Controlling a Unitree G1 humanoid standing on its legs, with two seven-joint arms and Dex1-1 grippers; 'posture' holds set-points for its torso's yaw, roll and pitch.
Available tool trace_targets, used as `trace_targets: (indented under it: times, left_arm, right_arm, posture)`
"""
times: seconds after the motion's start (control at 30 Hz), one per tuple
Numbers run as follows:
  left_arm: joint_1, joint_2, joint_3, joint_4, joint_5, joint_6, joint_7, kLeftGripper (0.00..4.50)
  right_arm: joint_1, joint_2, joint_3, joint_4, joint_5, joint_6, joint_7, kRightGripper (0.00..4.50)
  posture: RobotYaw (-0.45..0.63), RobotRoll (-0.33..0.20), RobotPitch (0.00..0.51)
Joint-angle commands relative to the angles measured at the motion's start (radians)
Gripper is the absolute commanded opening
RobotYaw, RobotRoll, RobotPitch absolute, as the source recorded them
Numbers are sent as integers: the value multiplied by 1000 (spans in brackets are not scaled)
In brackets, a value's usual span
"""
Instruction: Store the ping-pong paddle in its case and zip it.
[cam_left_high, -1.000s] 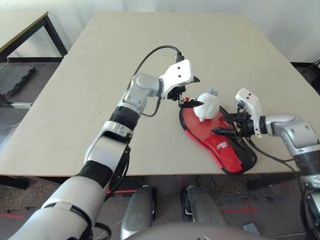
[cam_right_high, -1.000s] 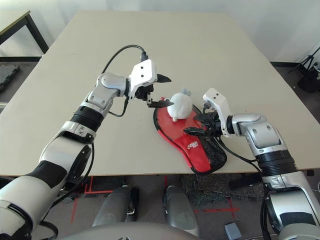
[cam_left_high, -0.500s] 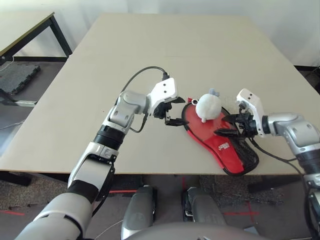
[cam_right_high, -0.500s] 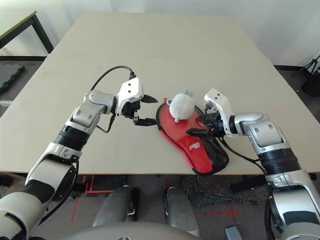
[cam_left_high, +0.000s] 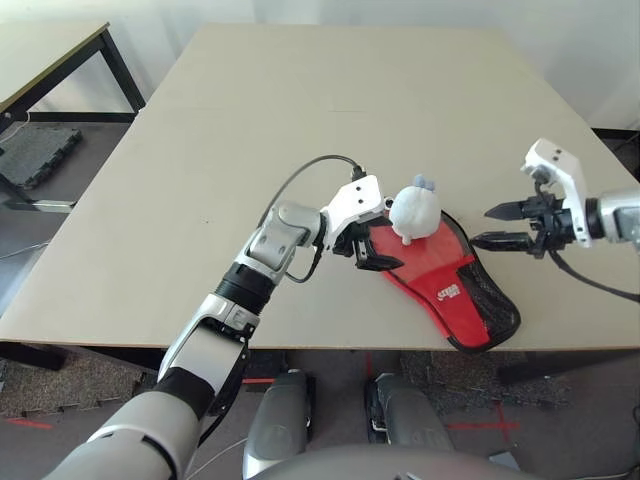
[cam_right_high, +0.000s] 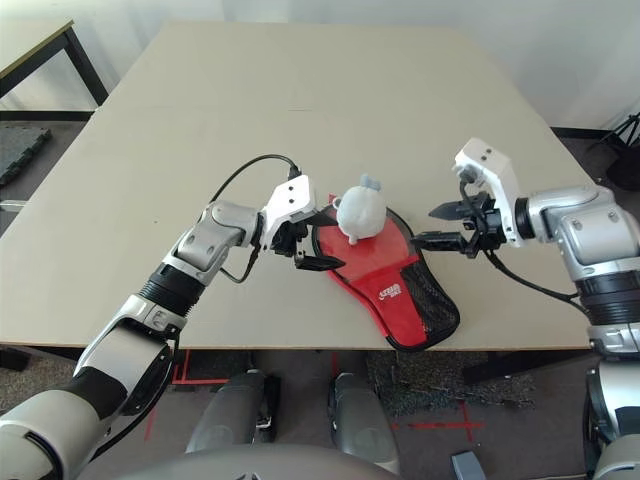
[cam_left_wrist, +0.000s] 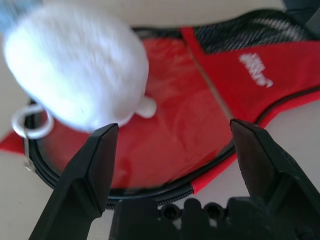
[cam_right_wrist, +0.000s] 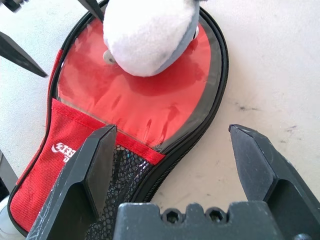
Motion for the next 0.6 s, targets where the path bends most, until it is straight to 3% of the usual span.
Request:
trace_targets:
  times: [0.03, 0.37, 0.6]
  left_arm:
    - [-11, -25, -20, 83, 28, -24, 37, 4471]
    - [-83, -67, -47, 237, 93, -66, 89, 4471]
    - [-96, -77, -47, 259, 100, -84, 83, 4471]
  right_arm:
    - [-2, 3, -17, 1, 14, -6, 3, 4500]
    - [-98, 114, -60, -23, 90, 68, -67, 4500]
    - [-175, 229, -44, 39, 70, 56, -177, 4500]
  posture:
    - [17, 0, 71]
    - [17, 0, 81]
    - [23, 0, 82]
